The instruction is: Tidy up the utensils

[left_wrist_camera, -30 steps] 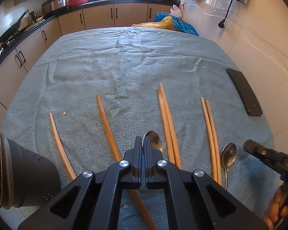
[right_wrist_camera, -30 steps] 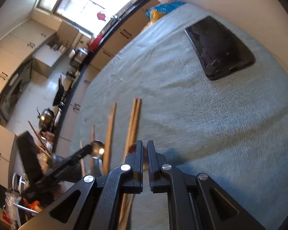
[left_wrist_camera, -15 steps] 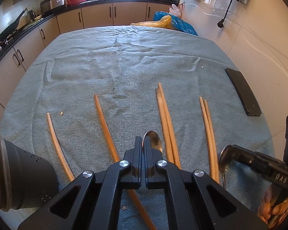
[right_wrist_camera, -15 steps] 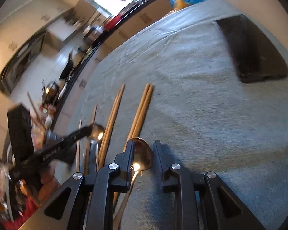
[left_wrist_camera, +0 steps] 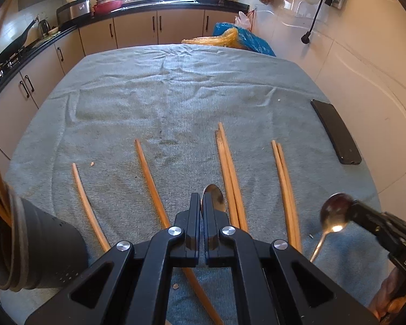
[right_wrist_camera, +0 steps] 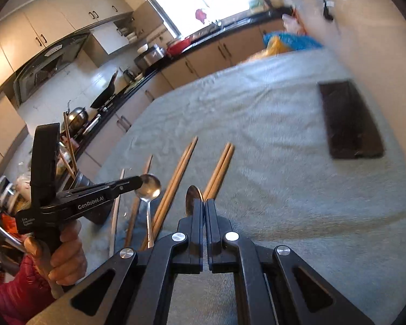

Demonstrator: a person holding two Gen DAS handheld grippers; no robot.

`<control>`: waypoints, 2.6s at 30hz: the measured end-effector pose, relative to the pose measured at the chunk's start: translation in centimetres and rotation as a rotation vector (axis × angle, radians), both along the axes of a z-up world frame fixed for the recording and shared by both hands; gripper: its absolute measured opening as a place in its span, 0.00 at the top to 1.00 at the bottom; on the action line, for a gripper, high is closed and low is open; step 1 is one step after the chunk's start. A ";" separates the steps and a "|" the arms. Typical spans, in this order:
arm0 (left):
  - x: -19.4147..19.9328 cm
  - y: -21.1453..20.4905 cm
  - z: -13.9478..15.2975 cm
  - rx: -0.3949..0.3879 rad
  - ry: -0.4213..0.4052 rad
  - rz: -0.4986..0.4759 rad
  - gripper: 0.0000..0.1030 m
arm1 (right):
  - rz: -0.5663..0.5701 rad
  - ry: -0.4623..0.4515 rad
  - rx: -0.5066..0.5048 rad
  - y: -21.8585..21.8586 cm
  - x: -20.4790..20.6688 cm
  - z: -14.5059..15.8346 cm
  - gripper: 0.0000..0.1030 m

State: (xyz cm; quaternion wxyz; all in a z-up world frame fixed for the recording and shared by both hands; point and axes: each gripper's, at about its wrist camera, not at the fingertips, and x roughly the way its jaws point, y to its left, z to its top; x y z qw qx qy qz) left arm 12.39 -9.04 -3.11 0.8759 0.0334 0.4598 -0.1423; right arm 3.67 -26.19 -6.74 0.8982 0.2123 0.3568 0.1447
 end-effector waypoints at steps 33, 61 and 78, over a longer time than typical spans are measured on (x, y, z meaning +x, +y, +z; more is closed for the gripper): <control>-8.6 8.6 15.1 -0.028 -0.439 0.108 0.98 | -0.231 -0.368 -0.339 6.5 -5.3 13.0 0.98; -5.7 20.9 12.4 0.078 -0.497 0.366 0.97 | -0.003 -0.483 -0.607 27.3 3.1 14.0 0.98; -4.3 21.1 9.7 0.001 -0.420 0.324 0.97 | 0.096 -0.360 -0.527 27.6 4.5 10.7 0.96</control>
